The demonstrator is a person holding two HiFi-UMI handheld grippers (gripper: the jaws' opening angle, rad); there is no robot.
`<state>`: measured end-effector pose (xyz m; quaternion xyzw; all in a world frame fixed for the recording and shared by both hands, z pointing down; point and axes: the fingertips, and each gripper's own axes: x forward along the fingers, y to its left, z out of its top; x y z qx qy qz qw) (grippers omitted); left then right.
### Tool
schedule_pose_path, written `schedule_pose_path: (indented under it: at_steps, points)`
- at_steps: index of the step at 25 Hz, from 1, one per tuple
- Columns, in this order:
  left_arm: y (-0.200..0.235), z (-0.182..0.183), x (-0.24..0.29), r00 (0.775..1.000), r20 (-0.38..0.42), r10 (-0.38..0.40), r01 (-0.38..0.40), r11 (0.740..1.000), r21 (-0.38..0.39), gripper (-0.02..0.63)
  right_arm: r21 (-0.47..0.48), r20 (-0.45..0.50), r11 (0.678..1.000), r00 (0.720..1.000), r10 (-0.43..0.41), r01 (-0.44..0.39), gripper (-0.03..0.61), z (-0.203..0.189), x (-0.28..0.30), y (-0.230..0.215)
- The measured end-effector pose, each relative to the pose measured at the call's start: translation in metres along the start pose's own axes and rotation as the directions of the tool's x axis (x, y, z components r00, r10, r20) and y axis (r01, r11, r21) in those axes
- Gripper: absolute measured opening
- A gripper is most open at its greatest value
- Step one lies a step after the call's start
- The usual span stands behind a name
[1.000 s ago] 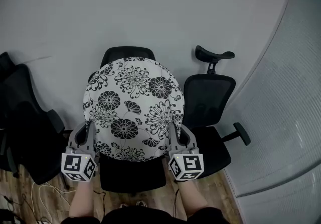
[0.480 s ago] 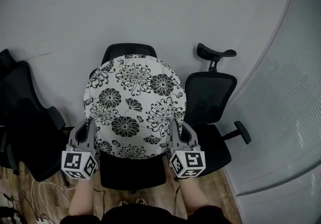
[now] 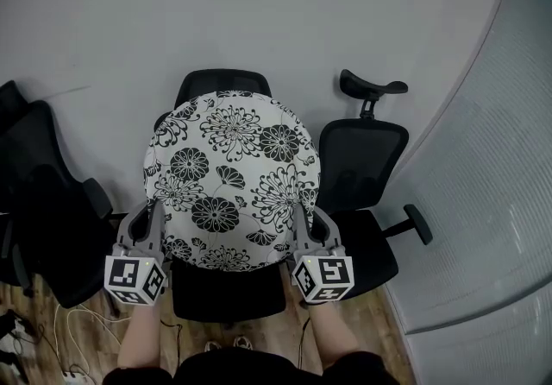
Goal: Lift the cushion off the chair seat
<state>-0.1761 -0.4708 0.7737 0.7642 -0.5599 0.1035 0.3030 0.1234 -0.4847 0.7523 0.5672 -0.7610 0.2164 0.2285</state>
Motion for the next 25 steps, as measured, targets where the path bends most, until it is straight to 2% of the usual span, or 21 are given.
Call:
schedule_pose_path:
  at_steps: [25]
  points:
    - [-0.0006,0.0013,0.0013,1.000,-0.020,0.004,-0.005,1.000,-0.007,0.018,0.003,-0.028,1.000,1.000,-0.003,0.003,0.035,-0.0025,0.0029,-0.0031]
